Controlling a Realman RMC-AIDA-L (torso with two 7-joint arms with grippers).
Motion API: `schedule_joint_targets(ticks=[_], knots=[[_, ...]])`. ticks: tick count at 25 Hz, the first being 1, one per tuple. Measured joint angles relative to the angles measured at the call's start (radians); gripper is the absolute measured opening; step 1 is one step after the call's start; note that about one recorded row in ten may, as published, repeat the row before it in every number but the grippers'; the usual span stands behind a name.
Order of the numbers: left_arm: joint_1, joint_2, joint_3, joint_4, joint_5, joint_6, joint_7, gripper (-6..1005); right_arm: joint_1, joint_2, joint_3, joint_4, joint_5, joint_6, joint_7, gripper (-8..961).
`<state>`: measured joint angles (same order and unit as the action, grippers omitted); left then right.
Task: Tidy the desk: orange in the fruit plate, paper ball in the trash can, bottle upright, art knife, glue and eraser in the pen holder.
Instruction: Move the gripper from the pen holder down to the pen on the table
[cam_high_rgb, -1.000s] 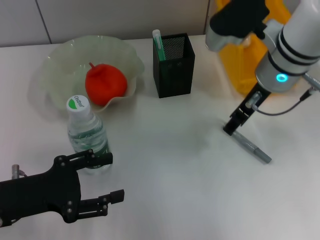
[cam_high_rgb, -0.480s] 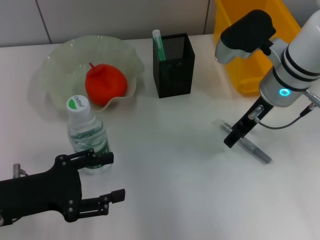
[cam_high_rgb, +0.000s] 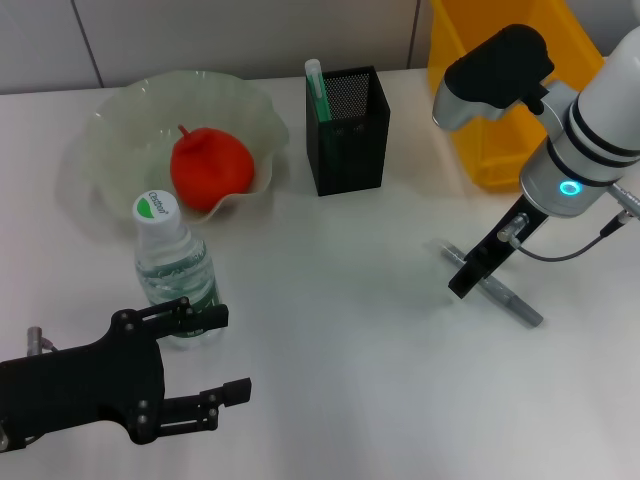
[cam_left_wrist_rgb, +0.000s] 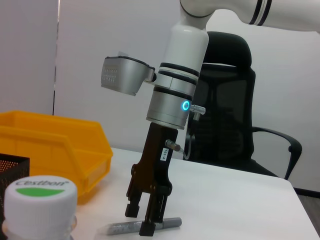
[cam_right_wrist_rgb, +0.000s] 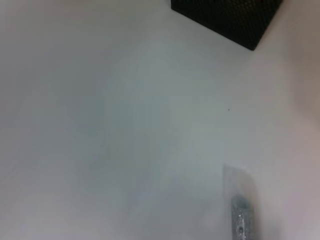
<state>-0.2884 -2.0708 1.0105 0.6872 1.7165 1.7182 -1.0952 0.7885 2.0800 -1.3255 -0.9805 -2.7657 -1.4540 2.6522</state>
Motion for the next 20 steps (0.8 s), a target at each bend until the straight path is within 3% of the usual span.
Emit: schedule_joint_targets(ticks=[20], knots=[[0.002, 0.0, 0.0, -0.002, 0.0, 0.0, -0.001, 786, 0.012, 0.0, -0.001, 0.026, -0.011, -0.002, 0.004, 380]])
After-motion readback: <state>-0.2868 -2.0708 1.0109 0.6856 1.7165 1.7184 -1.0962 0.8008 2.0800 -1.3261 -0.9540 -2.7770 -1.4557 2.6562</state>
